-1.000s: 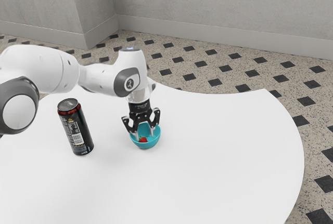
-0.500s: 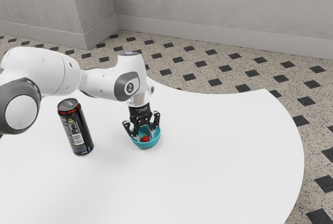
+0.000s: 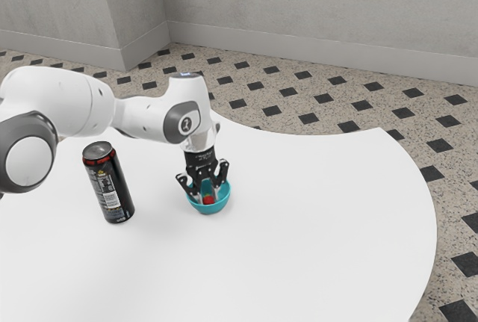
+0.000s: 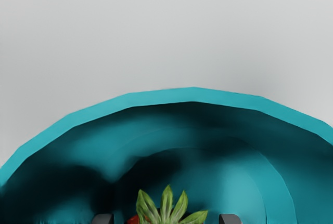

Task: Take strawberry from the bowl

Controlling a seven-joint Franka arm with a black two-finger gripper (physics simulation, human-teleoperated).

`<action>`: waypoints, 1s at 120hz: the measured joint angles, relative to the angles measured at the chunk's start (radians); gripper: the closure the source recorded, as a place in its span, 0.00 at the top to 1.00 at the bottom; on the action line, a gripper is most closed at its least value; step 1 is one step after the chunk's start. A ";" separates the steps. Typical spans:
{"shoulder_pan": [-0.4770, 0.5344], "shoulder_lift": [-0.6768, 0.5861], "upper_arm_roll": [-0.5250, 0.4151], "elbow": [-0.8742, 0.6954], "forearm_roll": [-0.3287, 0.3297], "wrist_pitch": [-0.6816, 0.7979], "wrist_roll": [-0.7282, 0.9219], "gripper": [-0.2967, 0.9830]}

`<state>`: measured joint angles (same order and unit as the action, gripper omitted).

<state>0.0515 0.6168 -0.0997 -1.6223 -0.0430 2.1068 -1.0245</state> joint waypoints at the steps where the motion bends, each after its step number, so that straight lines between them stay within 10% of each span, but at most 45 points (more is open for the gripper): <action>1: 0.000 0.000 0.000 0.000 0.000 -0.001 0.000 0.39; 120: -0.007 -0.014 -0.003 -0.004 0.017 -0.018 -0.057 0.27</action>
<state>0.0447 0.6024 -0.1026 -1.6266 -0.0261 2.0889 -1.0811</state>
